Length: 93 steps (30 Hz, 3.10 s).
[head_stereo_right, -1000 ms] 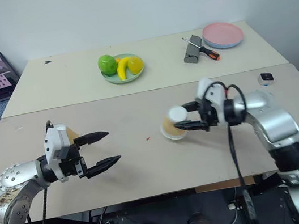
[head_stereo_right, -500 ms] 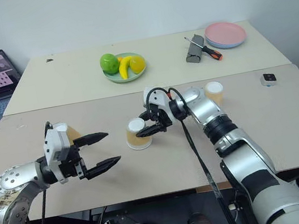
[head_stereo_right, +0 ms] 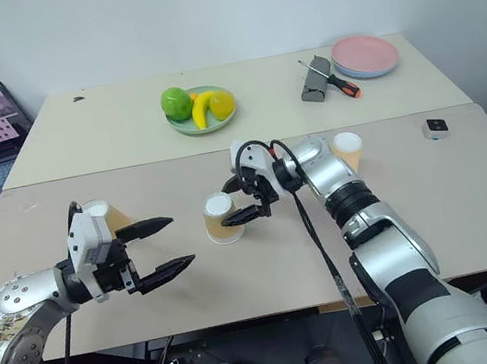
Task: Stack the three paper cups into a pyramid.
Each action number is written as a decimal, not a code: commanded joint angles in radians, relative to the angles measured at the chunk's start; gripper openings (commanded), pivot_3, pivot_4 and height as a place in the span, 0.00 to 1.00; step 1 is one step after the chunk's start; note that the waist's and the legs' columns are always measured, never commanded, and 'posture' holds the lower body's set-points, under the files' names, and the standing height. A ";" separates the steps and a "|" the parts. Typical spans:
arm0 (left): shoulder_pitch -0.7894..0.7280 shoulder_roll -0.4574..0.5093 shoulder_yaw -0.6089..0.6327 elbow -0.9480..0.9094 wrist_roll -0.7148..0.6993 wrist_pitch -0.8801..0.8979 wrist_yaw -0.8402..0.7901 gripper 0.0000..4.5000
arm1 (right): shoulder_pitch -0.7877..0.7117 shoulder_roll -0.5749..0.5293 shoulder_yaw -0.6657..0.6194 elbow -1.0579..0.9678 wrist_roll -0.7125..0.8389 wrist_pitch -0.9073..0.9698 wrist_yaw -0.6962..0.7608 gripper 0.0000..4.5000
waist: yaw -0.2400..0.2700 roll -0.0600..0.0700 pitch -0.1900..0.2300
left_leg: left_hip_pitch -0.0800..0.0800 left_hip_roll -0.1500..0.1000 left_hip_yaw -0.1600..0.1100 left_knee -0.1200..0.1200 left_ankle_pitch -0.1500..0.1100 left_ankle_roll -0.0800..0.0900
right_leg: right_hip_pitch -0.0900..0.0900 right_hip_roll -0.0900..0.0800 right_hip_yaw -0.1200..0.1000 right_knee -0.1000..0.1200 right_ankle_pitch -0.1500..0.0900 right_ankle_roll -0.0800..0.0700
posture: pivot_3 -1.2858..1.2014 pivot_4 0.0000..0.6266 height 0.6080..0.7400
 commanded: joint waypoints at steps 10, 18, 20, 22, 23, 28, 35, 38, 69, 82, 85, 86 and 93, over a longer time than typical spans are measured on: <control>-0.003 -0.024 0.013 -0.013 0.018 -0.030 0.007 1.00 | 0.329 -0.366 -0.312 -0.719 0.136 0.395 -0.150 0.98 | 0.011 0.000 0.000 | -0.002 0.000 -0.001 0.000 0.000 0.000 | 0.000 -0.001 -0.001 -0.001 0.000 0.000 | 0.52 0.24 1.00; 0.023 -0.036 0.041 -0.028 0.005 -0.012 0.033 1.00 | 0.673 -0.281 -0.565 -1.034 0.050 0.645 -0.694 0.98 | 0.001 -0.001 0.000 | -0.001 0.000 0.001 0.000 0.000 0.000 | 0.000 0.000 0.002 -0.001 0.000 0.000 | 0.52 0.24 1.00; 0.017 -0.036 0.043 -0.026 0.003 -0.008 0.037 1.00 | 0.681 -0.230 -0.584 -1.054 0.044 0.660 -0.787 0.98 | -0.005 0.000 0.000 | 0.000 0.000 0.001 0.000 0.000 0.000 | 0.000 0.000 0.002 0.000 0.000 0.000 | 0.52 0.24 1.00; 0.007 -0.039 0.041 -0.022 0.001 -0.006 0.042 1.00 | 0.669 -0.184 -0.581 -0.981 0.000 0.588 -0.898 0.98 | -0.005 -0.001 0.000 | 0.001 0.000 0.001 0.000 0.000 0.000 | 0.001 0.001 0.002 0.000 0.000 0.000 | 0.52 0.24 1.00; 0.005 -0.041 0.038 -0.022 0.002 -0.008 0.044 1.00 | 0.661 -0.162 -0.585 -0.946 -0.005 0.566 -0.935 0.98 | -0.002 -0.001 0.000 | 0.001 0.000 0.001 0.000 0.000 0.000 | 0.001 0.001 0.002 0.000 0.000 0.000 | 0.52 0.24 1.00; -0.001 -0.047 0.037 -0.041 -0.005 -0.015 0.046 1.00 | 0.623 -0.095 -0.568 -0.838 0.012 0.469 -1.004 0.98 | 0.002 -0.001 0.000 | 0.000 0.000 0.001 0.000 0.000 0.000 | 0.001 0.000 0.001 -0.001 0.000 0.000 | 0.52 0.24 1.00; -0.006 -0.048 0.036 -0.042 0.001 -0.016 0.047 1.00 | 0.576 -0.078 -0.560 -0.739 0.029 0.394 -1.025 0.98 | 0.002 -0.001 0.000 | 0.000 0.000 0.001 0.000 0.000 0.000 | 0.000 0.000 0.001 -0.001 0.000 0.000 | 0.52 0.24 1.00; -0.010 -0.050 0.035 -0.040 0.002 -0.015 0.051 1.00 | 0.549 -0.075 -0.565 -0.696 0.031 0.370 -1.039 0.98 | 0.001 -0.001 0.000 | 0.000 0.000 0.001 0.000 0.000 0.000 | 0.001 0.000 0.001 -0.001 0.000 0.000 | 0.52 0.24 1.00; -0.005 -0.043 0.051 -0.034 0.008 -0.011 0.055 1.00 | 0.422 -0.074 -0.532 -0.477 0.055 0.267 -1.038 0.62 | 0.001 0.000 0.000 | 0.000 0.000 0.001 -0.001 0.000 0.000 | 0.000 0.000 0.001 -0.001 0.000 0.000 | 0.52 0.24 1.00; -0.010 -0.050 0.032 -0.038 0.014 -0.011 0.059 1.00 | 0.516 -0.286 -0.465 -0.814 0.282 0.483 -0.586 0.62 | 0.003 0.000 0.001 | -0.001 0.000 0.001 0.000 0.000 0.000 | 0.001 0.000 0.001 -0.002 0.000 0.000 | 0.52 0.24 1.00; -0.013 -0.059 0.030 -0.042 0.006 -0.004 0.068 1.00 | 0.525 -0.390 -0.467 -0.863 0.406 0.531 -0.377 0.62 | 0.006 0.000 0.001 | -0.001 0.000 0.000 0.000 0.000 0.000 | 0.002 0.000 0.000 -0.002 0.000 0.000 | 0.52 0.24 1.00; -0.015 -0.061 0.031 -0.043 0.003 -0.002 0.070 1.00 | 0.528 -0.413 -0.457 -0.867 0.429 0.532 -0.323 0.62 | 0.006 0.000 0.001 | -0.001 0.000 0.000 0.000 0.000 0.000 | 0.002 0.000 0.000 -0.003 0.000 0.000 | 0.52 0.24 1.00; -0.029 -0.063 0.026 -0.040 0.007 0.000 0.074 1.00 | 0.498 -0.413 -0.309 -0.665 0.357 0.400 -0.114 0.62 | 0.001 0.000 0.001 | 0.001 0.000 0.001 0.000 0.000 0.000 | 0.003 0.001 0.000 -0.002 0.000 0.000 | 0.52 0.24 1.00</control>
